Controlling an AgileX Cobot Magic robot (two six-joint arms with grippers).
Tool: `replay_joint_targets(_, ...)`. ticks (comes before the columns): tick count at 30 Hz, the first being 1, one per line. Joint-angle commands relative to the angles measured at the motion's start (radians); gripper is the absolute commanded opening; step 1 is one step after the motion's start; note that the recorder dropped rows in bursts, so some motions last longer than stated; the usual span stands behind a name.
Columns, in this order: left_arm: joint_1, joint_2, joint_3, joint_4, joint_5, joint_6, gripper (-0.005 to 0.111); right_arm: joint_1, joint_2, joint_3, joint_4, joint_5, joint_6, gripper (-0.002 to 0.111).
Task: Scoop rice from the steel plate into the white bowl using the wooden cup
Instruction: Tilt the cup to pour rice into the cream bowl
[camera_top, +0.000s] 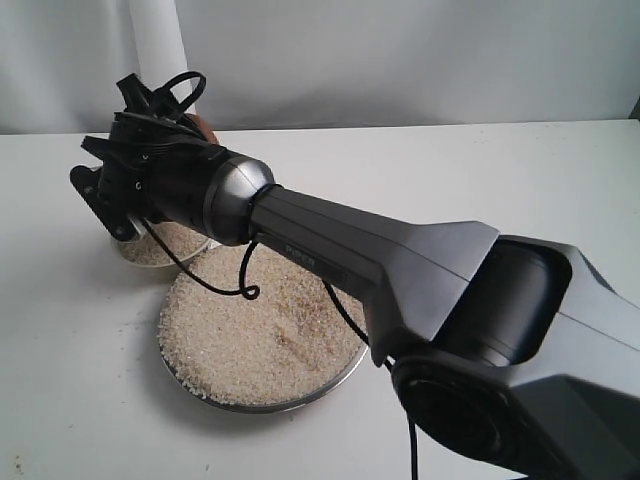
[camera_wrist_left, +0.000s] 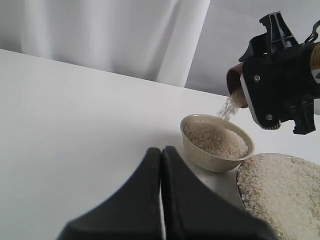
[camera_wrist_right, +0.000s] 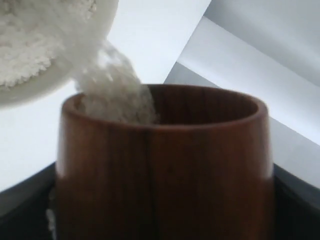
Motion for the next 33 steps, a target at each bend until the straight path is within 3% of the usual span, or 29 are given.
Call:
replay_joint_targets(1,-0.006,-0.003,-0.001,-0.003,-0.009,-0.004,0.000,0.000,-0.008,-0.009,-0.051,-0.011,-0.006,0.000)
replay_joint_targets(10,-0.006,-0.003,-0.001,-0.003,-0.009,-0.004,0.000,0.000,-0.015,-0.001,-0.073,0.010,-0.008,0.000)
replay_joint_targets(18,-0.006,-0.003,-0.001,-0.003,-0.009,-0.004,0.000,0.000,-0.071,0.113,-0.072,0.018,-0.028,0.000)
replay_joint_targets(33,-0.006,-0.003,-0.001,-0.003,-0.009,-0.004,0.000,0.004,-0.078,0.113,0.019,0.019,0.025,0.000)
